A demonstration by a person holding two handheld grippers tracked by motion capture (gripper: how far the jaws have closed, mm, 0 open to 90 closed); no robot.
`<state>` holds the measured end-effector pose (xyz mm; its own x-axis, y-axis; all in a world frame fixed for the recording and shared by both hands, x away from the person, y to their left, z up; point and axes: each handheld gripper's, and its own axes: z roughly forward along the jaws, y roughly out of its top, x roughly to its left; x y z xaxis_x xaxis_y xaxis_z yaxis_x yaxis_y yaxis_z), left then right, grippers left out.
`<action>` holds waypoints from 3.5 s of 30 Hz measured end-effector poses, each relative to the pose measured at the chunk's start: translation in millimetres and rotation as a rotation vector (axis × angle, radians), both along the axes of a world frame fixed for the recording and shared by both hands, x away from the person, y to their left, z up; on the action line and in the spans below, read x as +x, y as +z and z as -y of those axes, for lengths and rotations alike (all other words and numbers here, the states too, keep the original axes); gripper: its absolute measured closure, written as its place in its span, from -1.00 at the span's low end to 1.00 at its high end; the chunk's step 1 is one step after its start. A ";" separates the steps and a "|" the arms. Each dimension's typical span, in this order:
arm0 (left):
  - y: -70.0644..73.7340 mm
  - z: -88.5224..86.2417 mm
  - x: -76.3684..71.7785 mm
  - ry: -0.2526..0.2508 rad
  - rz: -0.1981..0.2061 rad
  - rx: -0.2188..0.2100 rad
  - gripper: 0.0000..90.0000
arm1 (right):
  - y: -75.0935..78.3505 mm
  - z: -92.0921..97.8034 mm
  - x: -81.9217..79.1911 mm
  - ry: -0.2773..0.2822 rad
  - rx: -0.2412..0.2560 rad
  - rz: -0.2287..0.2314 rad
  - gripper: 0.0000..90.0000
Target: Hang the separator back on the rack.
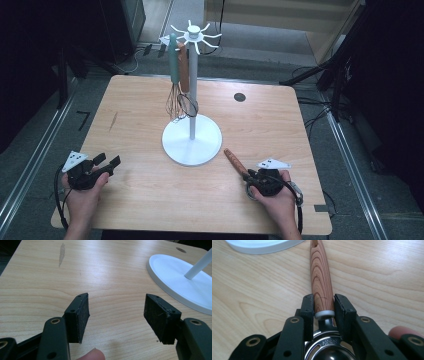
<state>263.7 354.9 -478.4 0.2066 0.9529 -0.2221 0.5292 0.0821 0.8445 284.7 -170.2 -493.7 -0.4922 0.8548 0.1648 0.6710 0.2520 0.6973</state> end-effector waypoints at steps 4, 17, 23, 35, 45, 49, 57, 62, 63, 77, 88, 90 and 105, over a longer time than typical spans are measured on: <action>-0.6 -0.5 0.3 0.001 0.001 0.000 -0.17 | -0.3 2.5 2.9 -0.018 -0.003 0.002 0.60; -3.1 1.1 1.4 -0.001 -0.009 0.005 -0.15 | 8.2 2.7 10.8 -0.028 -0.040 -0.026 0.53; -3.5 1.5 1.4 0.001 -0.010 0.007 -0.15 | 20.2 0.6 16.4 0.009 -0.083 -0.053 0.45; -3.7 1.3 1.6 0.003 -0.011 0.005 -0.14 | 32.0 -17.9 39.0 0.059 -0.295 -0.219 0.40; -3.8 1.1 1.7 0.003 -0.012 0.004 -0.14 | 34.2 -29.0 55.0 0.071 -0.390 -0.333 0.45; -3.8 1.2 1.7 0.002 -0.013 0.005 -0.14 | 33.5 -31.9 58.9 0.064 -0.395 -0.377 0.46; -4.1 1.5 2.0 0.002 -0.014 0.005 -0.14 | 31.5 -36.4 60.6 0.073 -0.425 -0.420 0.49; -4.3 1.7 2.1 0.003 -0.015 0.005 -0.14 | 30.4 -36.9 61.4 0.081 -0.436 -0.422 0.49; -4.3 1.7 2.2 0.002 -0.016 0.005 -0.14 | 30.3 -37.1 61.6 0.081 -0.441 -0.423 0.49; -4.4 1.5 2.1 0.006 -0.017 0.003 -0.14 | 30.7 -41.4 67.1 0.059 -0.457 -0.490 0.49; -4.5 1.2 2.3 0.010 -0.018 0.002 -0.13 | 31.5 -42.2 69.1 0.036 -0.455 -0.506 0.58; -4.6 1.2 2.5 0.009 -0.018 0.003 -0.13 | 31.4 -41.8 68.9 0.037 -0.452 -0.497 0.58; -4.7 1.0 2.5 0.004 -0.018 0.003 -0.14 | 41.0 -26.0 57.6 0.019 -0.298 -0.364 0.58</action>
